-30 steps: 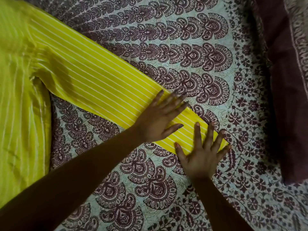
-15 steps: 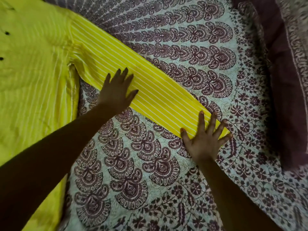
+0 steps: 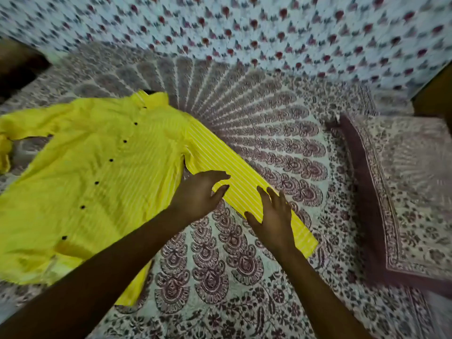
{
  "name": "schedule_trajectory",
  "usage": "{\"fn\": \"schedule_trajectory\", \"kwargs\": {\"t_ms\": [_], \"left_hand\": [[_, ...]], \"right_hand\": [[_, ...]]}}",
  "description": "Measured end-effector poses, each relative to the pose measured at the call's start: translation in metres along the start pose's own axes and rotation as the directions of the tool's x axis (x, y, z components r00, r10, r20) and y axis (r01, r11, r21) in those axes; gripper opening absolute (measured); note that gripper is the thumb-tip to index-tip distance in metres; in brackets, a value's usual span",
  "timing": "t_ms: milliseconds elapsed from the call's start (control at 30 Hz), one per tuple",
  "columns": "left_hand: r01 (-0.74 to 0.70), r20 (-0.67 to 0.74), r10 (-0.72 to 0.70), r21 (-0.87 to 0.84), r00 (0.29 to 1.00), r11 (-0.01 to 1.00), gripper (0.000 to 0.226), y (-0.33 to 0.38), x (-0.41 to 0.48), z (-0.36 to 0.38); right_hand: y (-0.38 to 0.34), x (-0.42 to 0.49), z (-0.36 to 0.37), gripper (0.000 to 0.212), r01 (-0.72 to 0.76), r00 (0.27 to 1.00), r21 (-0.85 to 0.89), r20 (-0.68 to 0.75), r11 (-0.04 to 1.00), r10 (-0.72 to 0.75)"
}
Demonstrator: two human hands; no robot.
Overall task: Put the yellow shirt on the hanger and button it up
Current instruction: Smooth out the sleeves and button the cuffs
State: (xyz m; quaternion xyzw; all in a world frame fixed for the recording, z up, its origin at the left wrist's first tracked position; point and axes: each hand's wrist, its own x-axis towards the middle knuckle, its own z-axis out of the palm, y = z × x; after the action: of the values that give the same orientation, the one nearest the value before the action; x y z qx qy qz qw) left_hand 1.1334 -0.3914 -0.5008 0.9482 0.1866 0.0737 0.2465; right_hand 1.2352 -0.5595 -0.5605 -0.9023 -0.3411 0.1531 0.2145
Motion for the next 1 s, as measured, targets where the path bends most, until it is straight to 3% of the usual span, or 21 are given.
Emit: {"fn": "schedule_trajectory", "kwargs": {"t_ms": [233, 400, 1000], "left_hand": [[0.004, -0.104, -0.003, 0.004, 0.995, 1.000, 0.033, 0.024, -0.039, -0.097], [0.041, -0.150, -0.036, 0.029, 0.988, 0.999, 0.034, 0.006, -0.070, -0.156], [0.083, -0.241, -0.072, 0.035, 0.968, 0.996, 0.039, -0.247, -0.203, -0.378]], "right_hand": [[-0.095, -0.018, -0.064, 0.063, 0.225, 0.967, 0.144, -0.156, 0.964, -0.203], [-0.160, -0.028, -0.086, 0.059, 0.338, 0.927, 0.093, -0.204, 0.936, -0.315], [-0.478, -0.034, 0.042, 0.055, 0.429, 0.883, 0.227, -0.311, 0.874, -0.353]]}}
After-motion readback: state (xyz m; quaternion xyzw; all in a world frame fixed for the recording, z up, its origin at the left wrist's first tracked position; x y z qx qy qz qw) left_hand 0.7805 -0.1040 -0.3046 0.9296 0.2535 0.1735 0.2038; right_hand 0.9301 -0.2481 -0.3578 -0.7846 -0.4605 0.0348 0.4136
